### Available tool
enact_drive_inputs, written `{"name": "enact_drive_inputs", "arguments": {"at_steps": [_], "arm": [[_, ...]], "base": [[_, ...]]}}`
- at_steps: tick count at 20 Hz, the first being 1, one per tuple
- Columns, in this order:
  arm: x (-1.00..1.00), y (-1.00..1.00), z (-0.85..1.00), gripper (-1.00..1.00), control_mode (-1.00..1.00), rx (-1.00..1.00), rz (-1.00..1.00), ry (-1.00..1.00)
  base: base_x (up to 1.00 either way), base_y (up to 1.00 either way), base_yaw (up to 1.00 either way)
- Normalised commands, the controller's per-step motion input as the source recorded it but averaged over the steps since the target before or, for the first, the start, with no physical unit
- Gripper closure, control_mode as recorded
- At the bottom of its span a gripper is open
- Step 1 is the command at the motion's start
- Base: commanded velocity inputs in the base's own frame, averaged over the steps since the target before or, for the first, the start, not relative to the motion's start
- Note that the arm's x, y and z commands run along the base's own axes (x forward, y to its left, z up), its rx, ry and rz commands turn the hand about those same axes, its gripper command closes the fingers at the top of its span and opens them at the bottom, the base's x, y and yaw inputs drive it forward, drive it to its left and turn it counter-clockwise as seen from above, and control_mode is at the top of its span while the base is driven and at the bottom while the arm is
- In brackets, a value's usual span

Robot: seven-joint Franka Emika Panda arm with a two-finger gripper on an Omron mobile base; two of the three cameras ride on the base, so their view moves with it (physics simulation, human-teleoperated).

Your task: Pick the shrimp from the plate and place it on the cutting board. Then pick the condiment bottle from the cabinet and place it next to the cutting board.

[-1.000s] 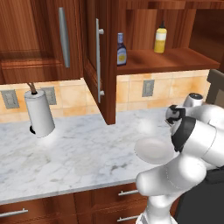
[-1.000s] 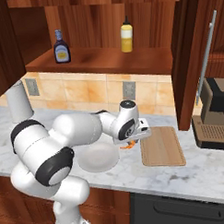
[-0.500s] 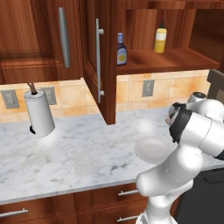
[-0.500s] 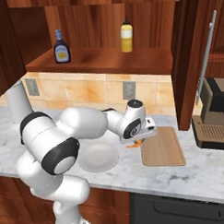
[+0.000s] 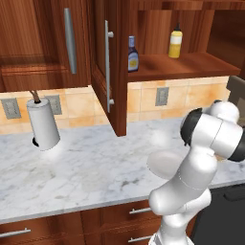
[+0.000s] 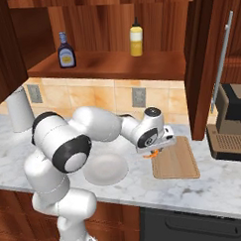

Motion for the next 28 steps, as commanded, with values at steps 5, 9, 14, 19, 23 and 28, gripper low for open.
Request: {"name": "enact_drive_inputs", "arguments": {"at_steps": [5, 9, 14, 19, 23, 28], "arm": [[0.12, -0.2, -0.21, 1.0, -1.0, 0.0, 0.0, -0.03], [0.12, -0.18, -0.24, 1.0, -1.0, 0.02, 0.0, -0.04], [0.2, -0.21, -0.23, 1.0, -1.0, 0.02, 0.0, -0.02], [0.34, -0.29, -0.28, 1.0, -1.0, 0.04, 0.0, -0.01], [0.37, -0.28, -0.34, 1.0, -1.0, 0.03, 0.0, 0.0], [0.41, -0.29, -0.42, 1.0, -1.0, 0.03, 0.0, 0.0]], "base": [[0.0, 0.0, 0.0], [0.0, 0.0, 0.0], [0.0, 0.0, 0.0], [0.0, 0.0, 0.0], [0.0, 0.0, 0.0], [0.0, 0.0, 0.0]]}}
